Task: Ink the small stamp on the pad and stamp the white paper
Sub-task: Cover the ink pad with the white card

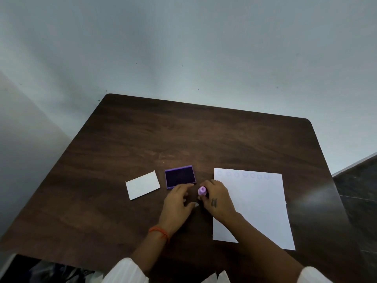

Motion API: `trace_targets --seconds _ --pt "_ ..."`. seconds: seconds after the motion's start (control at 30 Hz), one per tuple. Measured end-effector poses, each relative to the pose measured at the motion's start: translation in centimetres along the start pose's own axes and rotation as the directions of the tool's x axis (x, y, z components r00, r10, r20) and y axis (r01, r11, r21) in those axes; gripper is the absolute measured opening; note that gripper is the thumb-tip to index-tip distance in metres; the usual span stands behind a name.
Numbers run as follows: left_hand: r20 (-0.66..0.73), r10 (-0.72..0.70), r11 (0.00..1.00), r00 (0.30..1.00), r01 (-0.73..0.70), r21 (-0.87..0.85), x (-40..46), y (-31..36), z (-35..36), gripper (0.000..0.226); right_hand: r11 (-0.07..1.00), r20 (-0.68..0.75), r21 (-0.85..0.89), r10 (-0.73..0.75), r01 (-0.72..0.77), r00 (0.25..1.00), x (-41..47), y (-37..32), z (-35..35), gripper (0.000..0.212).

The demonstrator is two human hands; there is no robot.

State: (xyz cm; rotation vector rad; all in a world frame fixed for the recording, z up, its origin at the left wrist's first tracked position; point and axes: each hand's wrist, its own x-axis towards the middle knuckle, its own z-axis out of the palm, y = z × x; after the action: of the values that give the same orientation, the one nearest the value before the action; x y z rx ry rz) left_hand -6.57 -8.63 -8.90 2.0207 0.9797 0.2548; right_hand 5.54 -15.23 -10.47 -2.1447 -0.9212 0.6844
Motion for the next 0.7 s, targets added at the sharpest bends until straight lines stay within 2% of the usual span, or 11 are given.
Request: trace_targets --seconds 0.1,0.13,0.2,0.27,0.3,0.4,0.53,0.6,0.7 --pt "0.002 0.004 1.0 1.0 -0.004 -0.001 -0.1 -0.2 -0.1 0.054 0.998 0.028 -0.046 -0.051 0.052 0.998 -0.3 0.1 -0.7 0.101" --pt "-0.005 0.007 1.0 1.0 -0.007 -0.009 -0.2 -0.2 -0.3 0.053 0.995 0.025 -0.057 -0.075 0.076 0.997 -0.4 0.1 -0.8 0.105" --pt "-0.032 0.022 0.999 0.999 -0.023 -0.028 -0.2 -0.3 -0.8 0.053 0.991 0.013 -0.052 -0.12 0.121 0.993 -0.5 -0.5 -1.1 0.091" --pt "-0.079 0.038 0.999 0.996 -0.041 -0.034 -0.3 -0.6 -1.7 0.053 0.986 -0.015 -0.074 -0.152 0.15 0.988 -0.1 -1.3 -1.3 0.054" --pt "-0.11 0.044 0.998 0.993 -0.048 -0.035 -0.3 -0.7 -2.2 0.053 0.983 -0.024 -0.095 -0.163 0.16 0.986 0.2 -1.7 -1.2 0.044" --pt "-0.221 0.062 0.998 0.973 -0.068 -0.019 -0.4 -1.4 -4.0 0.052 0.958 -0.033 -0.131 -0.263 0.256 0.964 1.2 -3.6 -0.5 0.043" --pt "-0.319 0.047 0.999 0.947 -0.044 0.015 -0.6 -3.1 -6.5 0.051 0.929 0.048 -0.127 -0.343 0.347 0.938 2.4 -6.5 1.3 0.043" --pt "-0.338 0.037 0.997 0.94 -0.014 0.069 -0.7 -4.4 -7.6 0.055 0.908 0.117 -0.156 -0.375 0.39 0.92 2.9 -7.8 2.6 0.047" --pt "-0.294 -0.038 0.988 0.955 0.08 0.133 -0.8 -6.3 -8.8 0.065 0.87 0.235 -0.192 -0.41 0.455 0.882 3.3 -9.0 4.7 0.057"
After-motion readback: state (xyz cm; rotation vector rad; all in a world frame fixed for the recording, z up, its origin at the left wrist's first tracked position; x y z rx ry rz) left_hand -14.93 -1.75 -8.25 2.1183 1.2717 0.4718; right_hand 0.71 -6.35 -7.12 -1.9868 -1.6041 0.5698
